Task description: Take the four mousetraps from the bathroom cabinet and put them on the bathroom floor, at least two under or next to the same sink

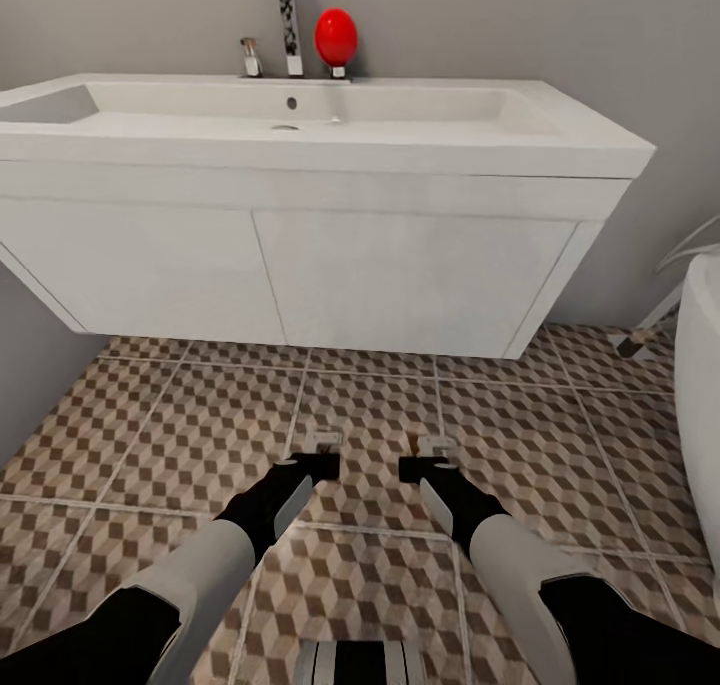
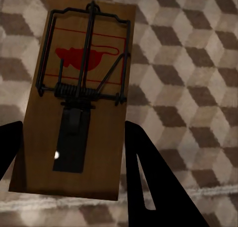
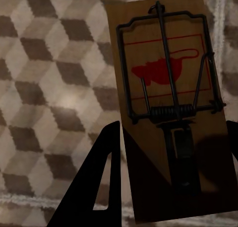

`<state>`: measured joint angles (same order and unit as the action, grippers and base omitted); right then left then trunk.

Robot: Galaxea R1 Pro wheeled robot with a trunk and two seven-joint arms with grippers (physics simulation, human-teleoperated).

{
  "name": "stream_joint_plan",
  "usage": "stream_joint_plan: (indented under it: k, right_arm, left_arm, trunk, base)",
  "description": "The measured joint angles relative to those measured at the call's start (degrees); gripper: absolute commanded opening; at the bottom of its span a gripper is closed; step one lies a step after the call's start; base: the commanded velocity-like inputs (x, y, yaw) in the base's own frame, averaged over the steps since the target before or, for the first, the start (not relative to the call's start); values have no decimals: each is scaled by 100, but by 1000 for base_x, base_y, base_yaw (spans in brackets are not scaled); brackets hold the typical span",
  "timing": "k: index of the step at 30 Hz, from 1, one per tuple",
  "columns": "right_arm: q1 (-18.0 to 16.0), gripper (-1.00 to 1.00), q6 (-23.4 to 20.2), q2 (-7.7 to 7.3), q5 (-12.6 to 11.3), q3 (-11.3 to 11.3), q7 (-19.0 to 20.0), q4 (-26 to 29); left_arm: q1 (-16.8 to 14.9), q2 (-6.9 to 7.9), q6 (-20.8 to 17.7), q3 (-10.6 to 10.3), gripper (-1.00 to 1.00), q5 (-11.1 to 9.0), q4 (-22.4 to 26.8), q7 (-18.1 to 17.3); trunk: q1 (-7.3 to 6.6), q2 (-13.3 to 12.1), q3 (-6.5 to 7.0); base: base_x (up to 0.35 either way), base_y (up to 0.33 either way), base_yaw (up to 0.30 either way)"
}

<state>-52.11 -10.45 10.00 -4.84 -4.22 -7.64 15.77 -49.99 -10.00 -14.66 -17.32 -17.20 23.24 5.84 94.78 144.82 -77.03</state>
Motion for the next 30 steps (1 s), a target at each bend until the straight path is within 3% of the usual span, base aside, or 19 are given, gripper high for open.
stream_joint_plan:
  k: [7,20,30]
  right_arm:
    - [0,-100,46,0,1,-1,19,-4]
    - [0,-100,64,0,0,0,26,-5]
    - [0,-100,179,0,-6,1,-10,-5]
  left_arm:
    - [0,0,231,3,-100,-4,-3,-97]
    - [0,0,293,6,-100,-6,-4,-121]
    - [-1,0,386,7,-100,-15,-3,-121]
  trunk:
    - [2,2,-23]
    - [36,19,-310]
    - [36,19,-311]
  base:
    - [0,0,0]
    - [0,0,0]
    - [0,0,0]
